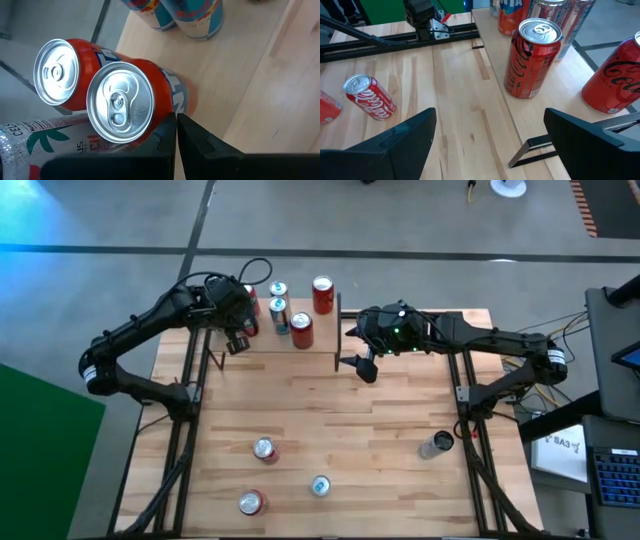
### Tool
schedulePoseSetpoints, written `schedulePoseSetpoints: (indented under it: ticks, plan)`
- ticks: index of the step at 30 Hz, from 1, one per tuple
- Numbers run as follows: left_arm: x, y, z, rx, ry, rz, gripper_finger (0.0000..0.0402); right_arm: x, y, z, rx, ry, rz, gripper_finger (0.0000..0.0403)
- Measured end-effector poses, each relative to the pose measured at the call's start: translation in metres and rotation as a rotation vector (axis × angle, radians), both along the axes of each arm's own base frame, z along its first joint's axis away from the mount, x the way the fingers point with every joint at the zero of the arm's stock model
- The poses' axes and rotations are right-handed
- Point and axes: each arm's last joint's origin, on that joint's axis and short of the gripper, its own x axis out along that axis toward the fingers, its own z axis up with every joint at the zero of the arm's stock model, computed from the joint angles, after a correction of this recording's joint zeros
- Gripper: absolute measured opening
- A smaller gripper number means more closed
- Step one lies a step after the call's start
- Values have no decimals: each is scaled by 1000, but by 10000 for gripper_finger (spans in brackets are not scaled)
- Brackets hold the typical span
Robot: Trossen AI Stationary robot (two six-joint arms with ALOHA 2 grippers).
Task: Place canned beverage on shelf
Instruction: Put the red soda can on the shelf aligned with the other red soda cans, then put the white pink soda can on the shelf aligned with the other white pink soda cans
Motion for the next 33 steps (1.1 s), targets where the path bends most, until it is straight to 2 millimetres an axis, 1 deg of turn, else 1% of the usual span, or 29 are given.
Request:
schedulePoseSetpoints:
  ticks: [11,14,17,25,33]
  plan:
    - [-4,-3,3,6,-9,-1,0,0,0,-2,5,4,-2,359]
    - [-7,-5,7,18,-45,7,0,0,0,-2,7,5,-4,359]
    - [-10,-8,13,16,-117,4,0,0,0,-2,7,6,-4,359]
    - [-15,-28,30,3,-320,-31,0,0,0,-5,25,10,-14,359]
    - [-12,-64,41,-38,-461,-141,0,2,7,-16,52,29,-5,359]
